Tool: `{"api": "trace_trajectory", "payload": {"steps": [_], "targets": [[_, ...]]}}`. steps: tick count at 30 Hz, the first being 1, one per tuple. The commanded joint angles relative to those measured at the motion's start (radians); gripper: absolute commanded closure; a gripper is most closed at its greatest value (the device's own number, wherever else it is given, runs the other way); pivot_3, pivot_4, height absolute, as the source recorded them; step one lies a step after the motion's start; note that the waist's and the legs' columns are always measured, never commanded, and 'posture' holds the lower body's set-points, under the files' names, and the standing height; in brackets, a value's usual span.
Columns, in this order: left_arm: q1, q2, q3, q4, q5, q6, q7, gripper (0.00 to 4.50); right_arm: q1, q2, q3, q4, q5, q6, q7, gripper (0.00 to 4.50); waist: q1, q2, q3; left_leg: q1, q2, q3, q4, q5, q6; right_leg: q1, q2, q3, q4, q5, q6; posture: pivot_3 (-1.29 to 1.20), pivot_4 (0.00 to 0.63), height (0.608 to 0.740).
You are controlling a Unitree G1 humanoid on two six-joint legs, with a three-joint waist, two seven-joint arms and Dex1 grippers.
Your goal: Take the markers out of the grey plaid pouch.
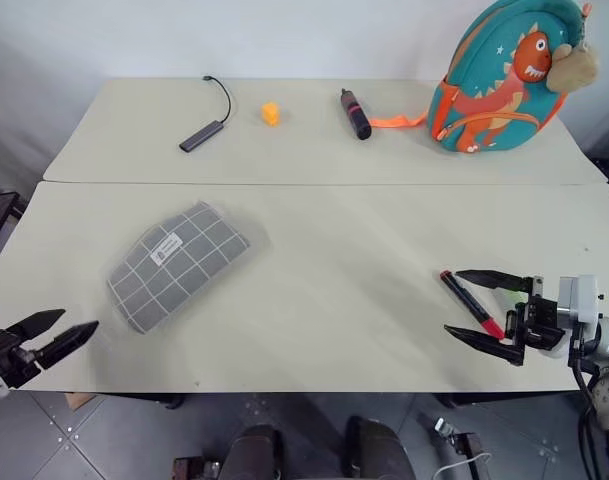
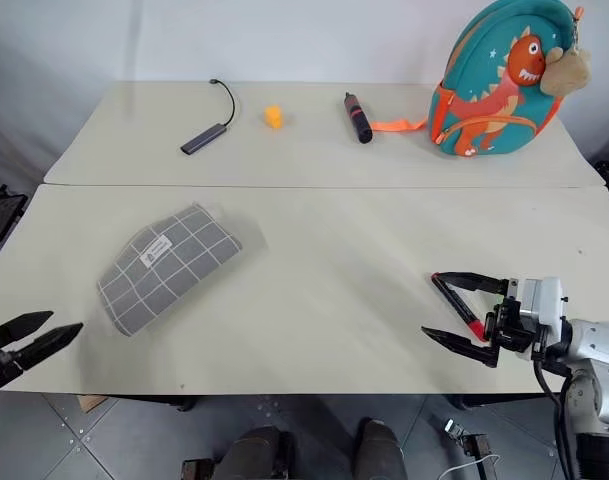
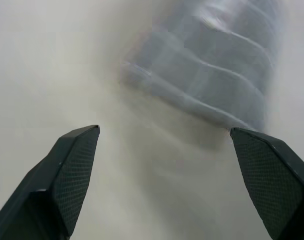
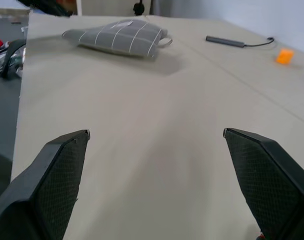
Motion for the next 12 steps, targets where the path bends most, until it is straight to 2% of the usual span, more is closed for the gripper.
{"api": "trace_trajectory", "payload": {"steps": [1,5,12], "targets": [[-0.045,0.010,-0.098,-0.085,0.113,-0.159,-0.071,0.03,-0.026,-0.026,0.020,0.038,-0.017,-0.040,0.051,0.00,-0.001,0.000,0.000,0.000,0.001,0.000,0.000,0.000,0.000,0.000,0.000,0.000,0.000,0.000,0.000,0.00,0.150,0.740],[-0.174,-0.057,-0.175,-0.117,0.158,-0.252,-0.027,0.03,-0.079,-0.021,0.039,0.077,-0.038,-0.063,0.034,0.00,-0.004,0.000,0.000,0.000,0.000,0.002,0.000,0.000,0.001,-0.001,-0.001,0.002,0.001,0.001,0.001,0.00,0.150,0.740],[-0.201,-0.094,-0.223,-0.038,0.252,-0.384,-0.031,0.03,-0.077,-0.001,0.064,0.086,-0.075,-0.094,-0.006,0.00,-0.011,0.000,0.000,0.000,0.000,0.011,-0.004,0.001,0.001,-0.006,0.000,0.003,0.002,0.001,0.001,0.00,0.150,0.740]]}}
